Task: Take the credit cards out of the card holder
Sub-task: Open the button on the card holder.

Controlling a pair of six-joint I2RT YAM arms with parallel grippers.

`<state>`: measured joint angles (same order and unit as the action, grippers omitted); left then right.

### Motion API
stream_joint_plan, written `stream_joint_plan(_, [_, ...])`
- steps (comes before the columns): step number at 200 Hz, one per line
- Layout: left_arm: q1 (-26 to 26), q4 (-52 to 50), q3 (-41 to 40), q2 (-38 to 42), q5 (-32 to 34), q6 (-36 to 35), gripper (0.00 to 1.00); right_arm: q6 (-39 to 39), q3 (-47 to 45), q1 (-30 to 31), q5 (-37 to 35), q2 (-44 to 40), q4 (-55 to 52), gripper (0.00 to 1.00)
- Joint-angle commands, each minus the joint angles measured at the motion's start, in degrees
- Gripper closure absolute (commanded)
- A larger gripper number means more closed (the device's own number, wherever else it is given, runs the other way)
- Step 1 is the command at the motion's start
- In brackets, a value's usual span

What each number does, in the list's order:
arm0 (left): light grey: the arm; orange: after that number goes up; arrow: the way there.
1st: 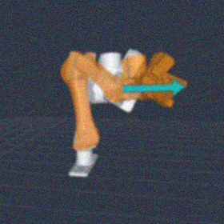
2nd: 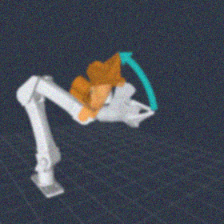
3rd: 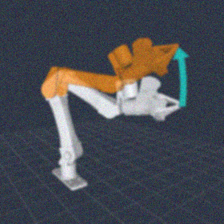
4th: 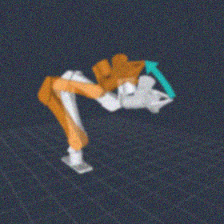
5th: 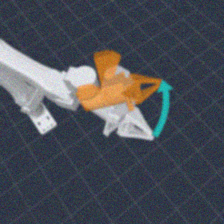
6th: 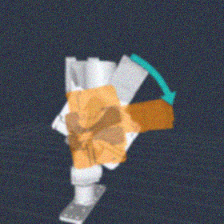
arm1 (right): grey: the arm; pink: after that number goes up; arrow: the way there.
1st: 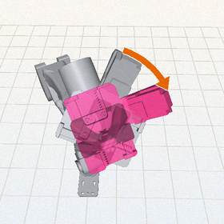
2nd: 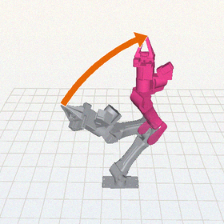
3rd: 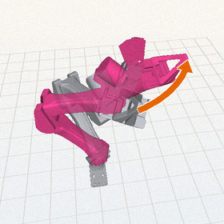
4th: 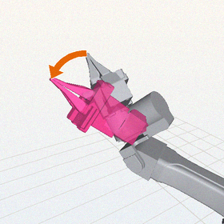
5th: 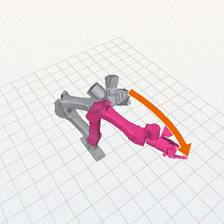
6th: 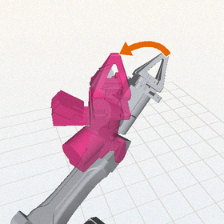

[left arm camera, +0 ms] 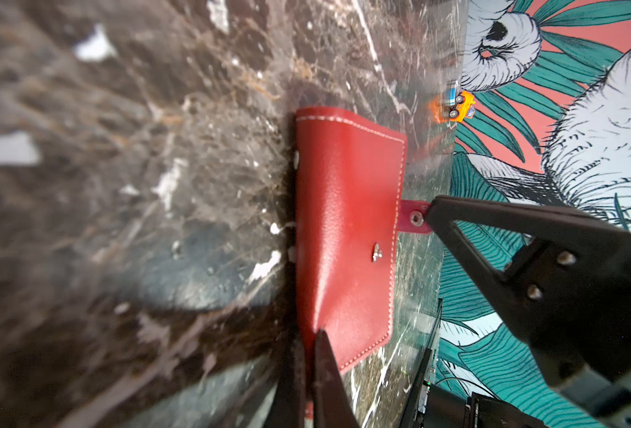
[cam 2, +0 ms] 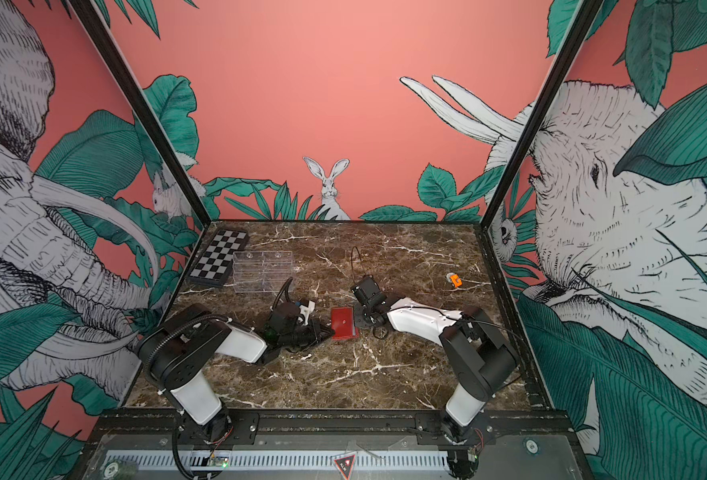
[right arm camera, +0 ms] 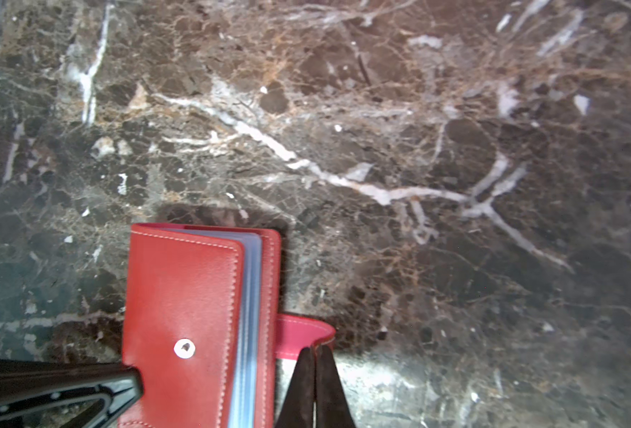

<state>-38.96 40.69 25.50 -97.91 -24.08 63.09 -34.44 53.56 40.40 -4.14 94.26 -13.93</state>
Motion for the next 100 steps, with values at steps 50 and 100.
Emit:
stream_joint_plan(50, [0.1, -7.1, 0.2, 4.5, 3.4, -1.8, 0.87, -0.6, -3.1, -1.9, -0.4, -2.1, -0.2, 1.00])
stream_joint_plan(100, [0.2, -11.2, 1.4, 8.8, 4.4, -3.8, 0.62, -0.8, -4.8, -3.1, 0.1, -4.0, 0.1, 1.00])
